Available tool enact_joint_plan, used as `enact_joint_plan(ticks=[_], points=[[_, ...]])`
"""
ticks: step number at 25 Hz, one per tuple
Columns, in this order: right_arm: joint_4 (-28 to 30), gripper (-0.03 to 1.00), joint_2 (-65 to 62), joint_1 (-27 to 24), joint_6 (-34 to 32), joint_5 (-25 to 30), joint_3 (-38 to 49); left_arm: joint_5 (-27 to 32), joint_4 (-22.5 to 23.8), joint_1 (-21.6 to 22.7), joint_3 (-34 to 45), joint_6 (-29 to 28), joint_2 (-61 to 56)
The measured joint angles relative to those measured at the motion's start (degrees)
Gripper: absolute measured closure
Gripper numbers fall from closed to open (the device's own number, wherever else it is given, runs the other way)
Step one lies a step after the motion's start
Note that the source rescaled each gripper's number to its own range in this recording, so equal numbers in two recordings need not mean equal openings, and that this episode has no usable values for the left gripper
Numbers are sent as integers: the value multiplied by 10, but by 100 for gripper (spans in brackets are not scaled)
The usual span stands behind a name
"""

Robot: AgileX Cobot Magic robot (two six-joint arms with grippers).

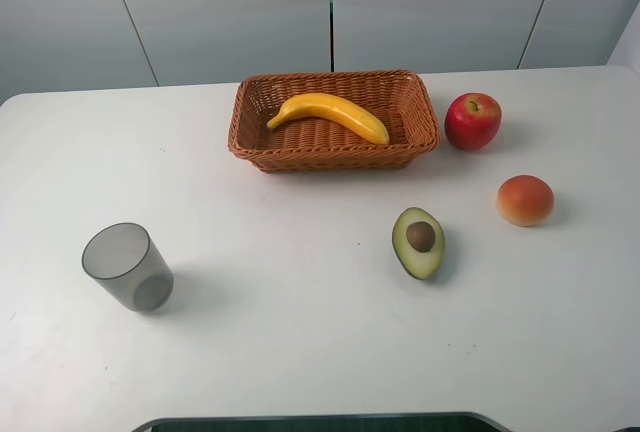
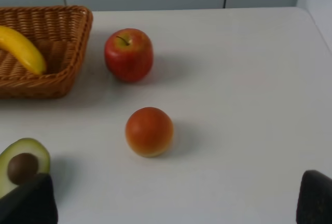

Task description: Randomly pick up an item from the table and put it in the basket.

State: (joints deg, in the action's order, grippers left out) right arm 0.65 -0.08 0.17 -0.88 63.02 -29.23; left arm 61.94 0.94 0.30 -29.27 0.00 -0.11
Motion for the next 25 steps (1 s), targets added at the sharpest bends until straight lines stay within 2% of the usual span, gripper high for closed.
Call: enact_joint_plan(ticks=[25], points=[[0,-3,0,-4,1,0,0,0,0,0,0,0,0]])
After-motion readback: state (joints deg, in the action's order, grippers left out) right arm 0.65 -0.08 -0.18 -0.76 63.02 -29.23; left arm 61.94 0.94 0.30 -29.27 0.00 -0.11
